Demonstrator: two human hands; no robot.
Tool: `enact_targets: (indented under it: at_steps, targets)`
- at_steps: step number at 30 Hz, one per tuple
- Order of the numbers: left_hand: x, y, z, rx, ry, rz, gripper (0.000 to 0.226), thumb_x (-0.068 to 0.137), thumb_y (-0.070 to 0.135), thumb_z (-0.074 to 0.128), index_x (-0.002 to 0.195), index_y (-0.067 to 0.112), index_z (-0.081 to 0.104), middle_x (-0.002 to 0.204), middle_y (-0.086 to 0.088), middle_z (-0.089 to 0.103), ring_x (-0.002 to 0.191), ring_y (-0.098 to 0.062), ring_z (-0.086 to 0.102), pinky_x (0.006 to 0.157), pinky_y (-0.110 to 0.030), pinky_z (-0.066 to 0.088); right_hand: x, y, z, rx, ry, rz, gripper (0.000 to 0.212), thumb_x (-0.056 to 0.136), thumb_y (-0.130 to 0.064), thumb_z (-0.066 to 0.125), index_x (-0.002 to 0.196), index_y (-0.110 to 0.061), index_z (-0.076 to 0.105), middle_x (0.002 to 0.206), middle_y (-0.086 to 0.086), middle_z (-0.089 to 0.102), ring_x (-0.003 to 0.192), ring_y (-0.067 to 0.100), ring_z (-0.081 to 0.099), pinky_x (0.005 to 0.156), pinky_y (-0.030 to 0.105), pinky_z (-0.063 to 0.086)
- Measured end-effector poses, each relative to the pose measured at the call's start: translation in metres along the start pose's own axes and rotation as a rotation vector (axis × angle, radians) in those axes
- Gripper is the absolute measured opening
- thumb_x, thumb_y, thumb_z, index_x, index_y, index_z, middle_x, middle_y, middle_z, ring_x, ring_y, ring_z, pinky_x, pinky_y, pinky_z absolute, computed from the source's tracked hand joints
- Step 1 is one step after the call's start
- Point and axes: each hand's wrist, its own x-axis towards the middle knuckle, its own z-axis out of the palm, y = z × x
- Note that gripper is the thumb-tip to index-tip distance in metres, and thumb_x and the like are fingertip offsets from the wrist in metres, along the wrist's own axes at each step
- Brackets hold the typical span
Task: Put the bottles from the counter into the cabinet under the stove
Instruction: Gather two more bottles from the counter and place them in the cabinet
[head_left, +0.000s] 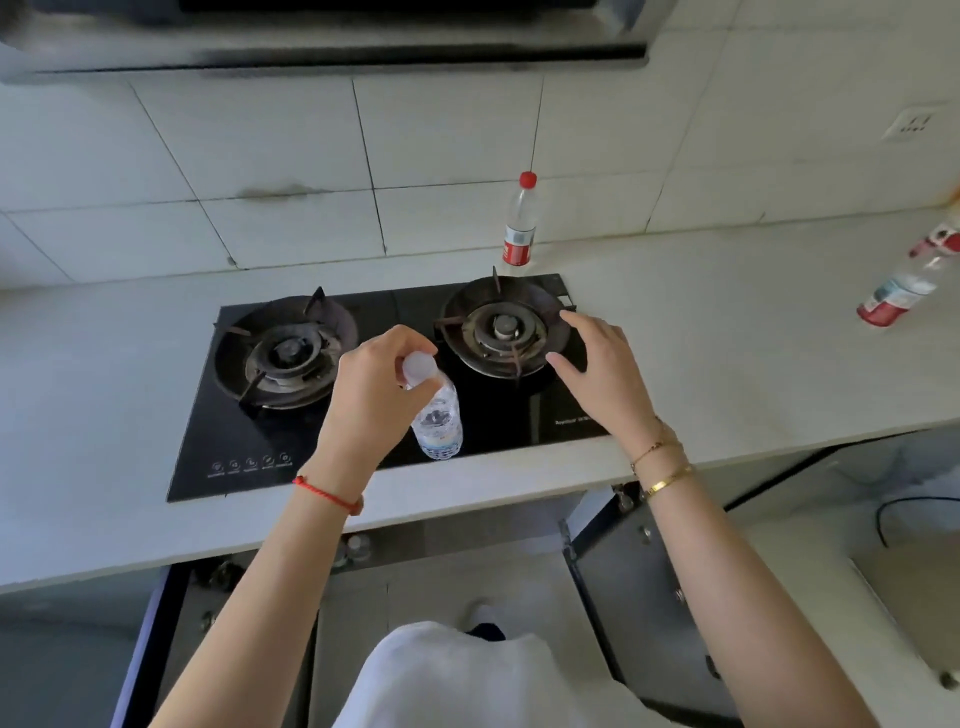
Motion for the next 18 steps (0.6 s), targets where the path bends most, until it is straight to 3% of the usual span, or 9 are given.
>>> enact_targets:
  at_steps: [5,9,13,16,18]
  targets:
    - [0.063,0.002,0.009,0.001,0.010,-0.047,0.024,0.076,0.012,0.076,0.096,0.021,0.067,0.087,0.011,0.069,0.077,-0.005,0.064,0.063,-0.002,0.041,0.080,0.018,0.016,0.017,-0.026,0.007,0.052,0.091,-0.029,0.061,0.139,-0.016,0.045,0.137,0.005,0.053,0.126,0.025,0.044,0.105,0.037,0.041]
    - [0.108,0.000,0.019,0.034,0.030,-0.056,0.025,0.075,0.009,0.074,0.097,0.019,0.068,0.087,0.009,0.070,0.076,-0.011,0.065,0.068,-0.015,0.050,0.143,0.031,0.031,0.018,-0.056,-0.014,0.049,0.091,-0.028,0.060,0.136,-0.015,0.047,0.136,0.007,0.053,0.127,0.027,0.044,0.106,0.040,0.040]
    - [0.144,-0.001,0.031,0.063,0.073,-0.090,0.025,0.076,0.009,0.074,0.099,0.016,0.068,0.088,0.006,0.071,0.077,-0.016,0.065,0.074,-0.031,0.056,0.216,0.047,0.045,0.030,-0.059,-0.034,0.041,0.088,-0.024,0.063,0.127,-0.013,0.053,0.128,0.010,0.058,0.118,0.032,0.050,0.097,0.037,0.041]
    - [0.169,-0.001,0.041,0.084,0.110,-0.120,0.024,0.076,0.010,0.074,0.098,0.016,0.068,0.087,0.005,0.071,0.076,-0.016,0.066,0.073,-0.031,0.056,0.273,0.060,0.054,0.004,-0.078,-0.039,0.045,0.088,-0.023,0.063,0.130,-0.010,0.051,0.130,0.013,0.054,0.117,0.033,0.050,0.097,0.039,0.043]
    - [0.184,-0.001,0.046,0.099,0.128,-0.135,0.023,0.076,0.011,0.074,0.097,0.017,0.068,0.086,0.007,0.070,0.075,-0.015,0.065,0.069,-0.024,0.054,0.308,0.068,0.059,-0.038,-0.099,-0.043,0.050,0.088,-0.020,0.062,0.134,-0.009,0.046,0.133,0.015,0.050,0.118,0.035,0.048,0.099,0.043,0.043]
